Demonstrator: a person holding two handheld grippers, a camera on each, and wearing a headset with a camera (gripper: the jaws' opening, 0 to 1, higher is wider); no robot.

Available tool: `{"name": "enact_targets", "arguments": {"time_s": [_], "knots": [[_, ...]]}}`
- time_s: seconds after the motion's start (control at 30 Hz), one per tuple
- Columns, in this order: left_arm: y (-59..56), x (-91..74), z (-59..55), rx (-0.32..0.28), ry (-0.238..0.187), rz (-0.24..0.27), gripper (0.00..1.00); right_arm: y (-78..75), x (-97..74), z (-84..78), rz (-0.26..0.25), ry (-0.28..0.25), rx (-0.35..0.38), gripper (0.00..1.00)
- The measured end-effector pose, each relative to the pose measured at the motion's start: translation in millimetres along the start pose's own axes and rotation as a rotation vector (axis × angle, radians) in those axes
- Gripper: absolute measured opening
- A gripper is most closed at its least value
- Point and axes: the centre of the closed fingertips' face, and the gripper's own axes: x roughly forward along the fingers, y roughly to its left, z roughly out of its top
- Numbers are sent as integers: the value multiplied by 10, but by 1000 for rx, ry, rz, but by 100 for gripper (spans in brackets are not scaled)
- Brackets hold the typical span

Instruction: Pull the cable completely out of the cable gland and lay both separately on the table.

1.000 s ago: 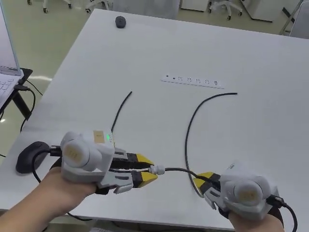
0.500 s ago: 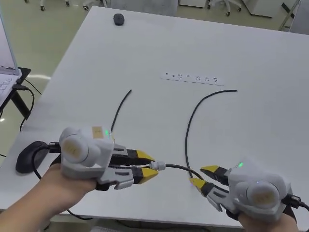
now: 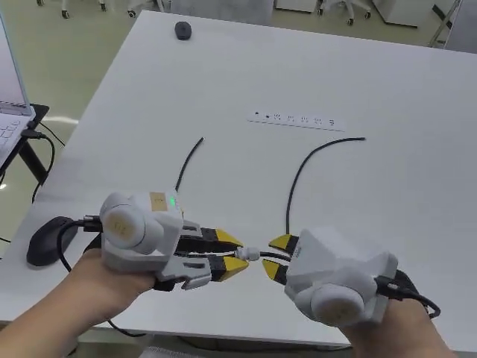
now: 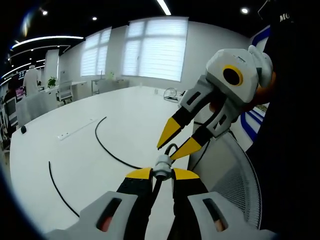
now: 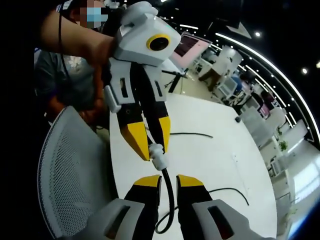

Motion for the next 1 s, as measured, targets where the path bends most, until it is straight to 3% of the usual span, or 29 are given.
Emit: {"name": "enact_targets", "arguments": {"time_s": [0.47,0.63,1.0], "knots": [[-21,48,-24,-3,5,-6,15,44,25,-40,25,1,-30,0],[2,59,-20,-8,-1,-4,15,23,34,-57,27,-12,5,0],[96,42,38,1,-4,11,15,-163,32,-176,-18,-48,208,0]]}}
